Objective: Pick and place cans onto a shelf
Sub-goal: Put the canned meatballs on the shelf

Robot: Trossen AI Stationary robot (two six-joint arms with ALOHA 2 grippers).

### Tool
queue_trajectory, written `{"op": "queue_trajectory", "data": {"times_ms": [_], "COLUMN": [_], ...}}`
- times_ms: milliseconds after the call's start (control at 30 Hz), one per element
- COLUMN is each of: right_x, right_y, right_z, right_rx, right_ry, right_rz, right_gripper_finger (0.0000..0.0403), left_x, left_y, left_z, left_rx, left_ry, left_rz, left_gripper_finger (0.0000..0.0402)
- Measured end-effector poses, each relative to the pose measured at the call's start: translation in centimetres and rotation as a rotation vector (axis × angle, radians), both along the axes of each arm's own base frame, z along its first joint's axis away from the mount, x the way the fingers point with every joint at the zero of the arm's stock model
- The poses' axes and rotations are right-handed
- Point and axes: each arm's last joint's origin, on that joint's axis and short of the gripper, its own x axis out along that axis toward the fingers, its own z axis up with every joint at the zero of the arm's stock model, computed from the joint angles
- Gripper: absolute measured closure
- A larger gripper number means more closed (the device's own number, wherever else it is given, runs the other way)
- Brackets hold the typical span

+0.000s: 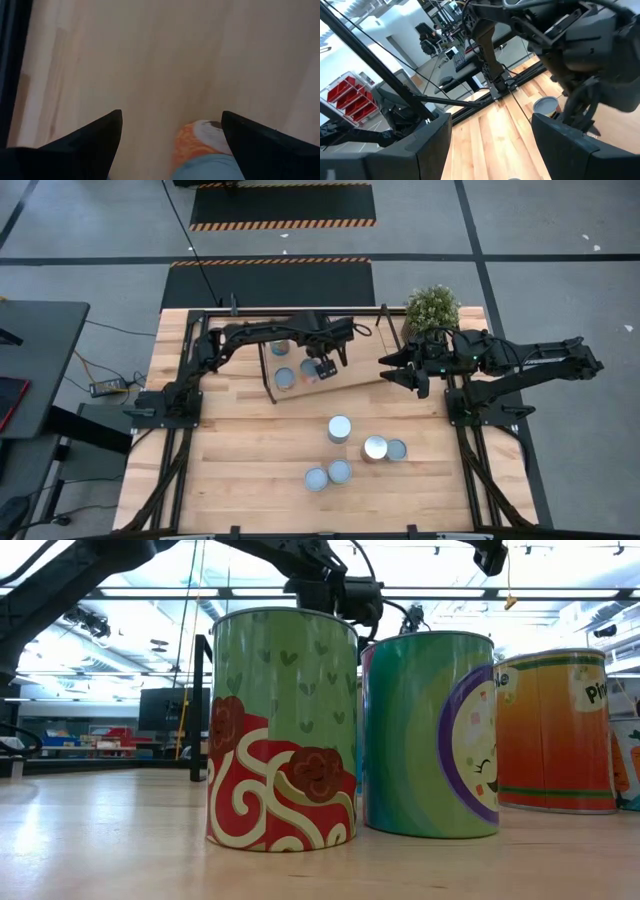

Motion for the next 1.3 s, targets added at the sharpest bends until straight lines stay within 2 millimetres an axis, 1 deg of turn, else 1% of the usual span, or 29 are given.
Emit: {"op": "queue_trajectory", "data": {"times_ms": [133,267,333,467,600,800,933,1033,1133,1300], "right_x": [0.0,0.0,0.0,0.0,0.0,0.0,0.0,0.0,0.0,0.0], "right_y": [0.0,0.0,0.0,0.0,0.0,0.0,0.0,0.0,0.0,0.0], "right_z": [0.0,0.0,0.0,0.0,0.0,0.0,0.1,0.1,0.1,0.1], "right_rx": [0.001,0.001,0.001,0.0,0.0,0.0,0.0,0.0,0.0,0.0], "right_ry": [0.0,0.0,0.0,0.0,0.0,-0.002,-0.008,-0.008,-0.008,-0.008], "right_rz": [-0.001,-0.001,0.0,0.0,0.0,-0.001,-0.002,-0.002,-0.002,-0.001], "right_gripper_finger": [0.0121,0.0121,0.0121,0.0121,0.0121,0.0121,0.0121,0.0121,0.0121,0.0121], "left_x": [0.1,0.0,0.1,0.3,0.1,-1.0,-1.5,-2.1,-1.9,-1.5], "left_y": [-1.0,-1.5,-1.6,-1.3,-0.4,2.3,3.1,3.1,2.7,1.1], "left_z": [0.0,0.0,0.5,2.2,2.5,1.8,1.7,1.6,1.4,1.4], "left_rx": [-0.015,-0.019,-0.01,0.056,0.141,0.114,0.057,0.006,0.002,-0.033], "left_ry": [0.019,0.04,0.024,-0.024,-0.003,0.029,0.043,0.083,0.095,0.104], "left_rz": [-0.035,-0.045,-0.04,-0.025,0.012,0.123,0.133,0.131,0.111,0.032], "left_gripper_finger": [0.0056,0.0056,0.0056,0.0056,0.0056,0.0056,0.0056,0.0056,0.0056,0.0056]}}
